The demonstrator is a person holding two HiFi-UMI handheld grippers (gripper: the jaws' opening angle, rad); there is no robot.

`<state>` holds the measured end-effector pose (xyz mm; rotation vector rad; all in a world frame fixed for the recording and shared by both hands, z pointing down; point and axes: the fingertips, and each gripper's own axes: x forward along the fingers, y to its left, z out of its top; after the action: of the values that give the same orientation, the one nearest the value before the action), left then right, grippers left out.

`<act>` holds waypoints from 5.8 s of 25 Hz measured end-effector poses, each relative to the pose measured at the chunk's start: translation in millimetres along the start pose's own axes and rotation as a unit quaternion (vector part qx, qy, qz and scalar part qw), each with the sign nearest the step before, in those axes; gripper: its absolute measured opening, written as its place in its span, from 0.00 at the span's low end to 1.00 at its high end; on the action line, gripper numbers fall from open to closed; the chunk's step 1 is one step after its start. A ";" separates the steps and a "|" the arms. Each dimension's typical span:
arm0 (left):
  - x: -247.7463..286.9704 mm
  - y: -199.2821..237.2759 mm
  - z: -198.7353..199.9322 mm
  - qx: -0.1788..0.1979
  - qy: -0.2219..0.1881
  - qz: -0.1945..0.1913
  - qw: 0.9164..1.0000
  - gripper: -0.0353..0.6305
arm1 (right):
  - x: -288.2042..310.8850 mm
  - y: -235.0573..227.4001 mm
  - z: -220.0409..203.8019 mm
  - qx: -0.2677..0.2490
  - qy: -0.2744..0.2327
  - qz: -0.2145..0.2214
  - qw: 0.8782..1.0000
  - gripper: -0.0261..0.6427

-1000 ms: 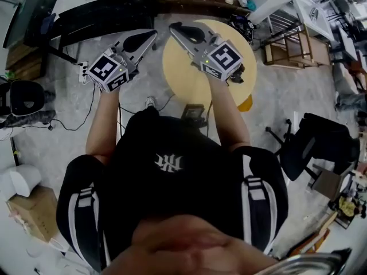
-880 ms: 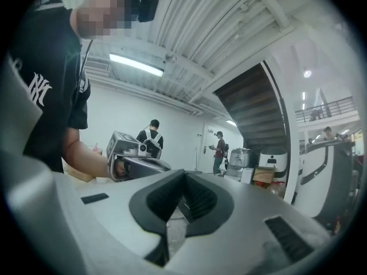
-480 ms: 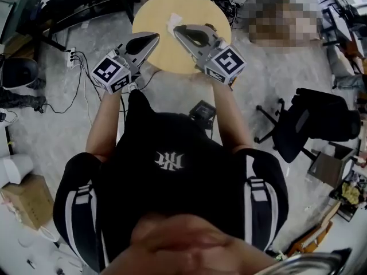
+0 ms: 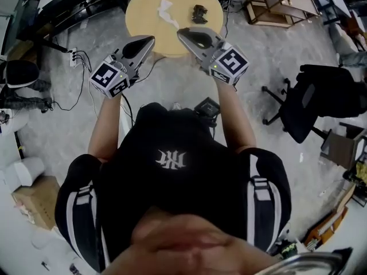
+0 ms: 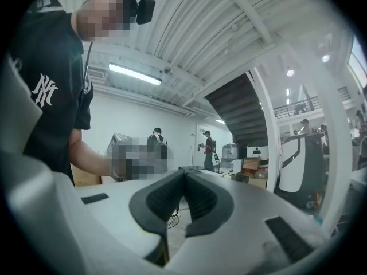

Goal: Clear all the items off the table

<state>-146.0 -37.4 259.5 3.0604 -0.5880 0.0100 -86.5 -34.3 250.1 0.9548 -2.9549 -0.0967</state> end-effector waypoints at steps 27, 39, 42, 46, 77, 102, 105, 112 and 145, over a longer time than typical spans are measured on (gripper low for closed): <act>-73.4 -123.7 -51.5 -0.081 0.014 -0.069 0.994 0.07 | -47.9 118.7 -16.0 0.042 0.028 0.008 0.999 0.05; -15.1 -144.2 -63.4 -0.078 0.056 -0.095 0.991 0.07 | -123.6 84.5 -25.4 0.113 0.004 -0.032 0.993 0.05; 14.2 -151.4 -64.6 -0.081 0.057 -0.098 0.990 0.07 | -144.4 77.8 -33.7 0.116 0.004 -0.024 0.993 0.05; 35.8 -162.5 -67.3 -0.076 0.069 -0.101 0.990 0.07 | -159.2 72.6 -53.5 0.137 -0.001 -0.004 0.991 0.05; 60.5 194.5 -205.0 -0.152 0.100 -0.045 0.982 0.07 | 154.6 -168.5 -228.0 0.097 0.175 0.070 0.977 0.22; 100.2 218.7 -296.4 -0.124 0.081 0.002 0.989 0.07 | 219.7 -227.3 -424.6 -0.011 0.325 0.166 0.931 0.90; 99.5 216.6 -297.2 -0.127 0.077 0.000 0.989 0.07 | 220.5 -228.7 -430.2 0.001 0.337 0.161 0.928 0.80; 101.6 212.0 -294.9 -0.124 0.069 -0.009 0.990 0.07 | 208.6 -230.8 -445.1 -0.022 0.368 0.146 0.918 0.52; 152.6 195.1 -125.8 -0.092 0.087 -0.077 0.989 0.07 | 99.6 -231.2 -99.7 0.072 0.111 -0.062 0.989 0.08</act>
<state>-76.7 -271.9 391.5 2.8768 -0.3214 0.2062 -27.1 -284.5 334.8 1.0877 -2.7274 0.2094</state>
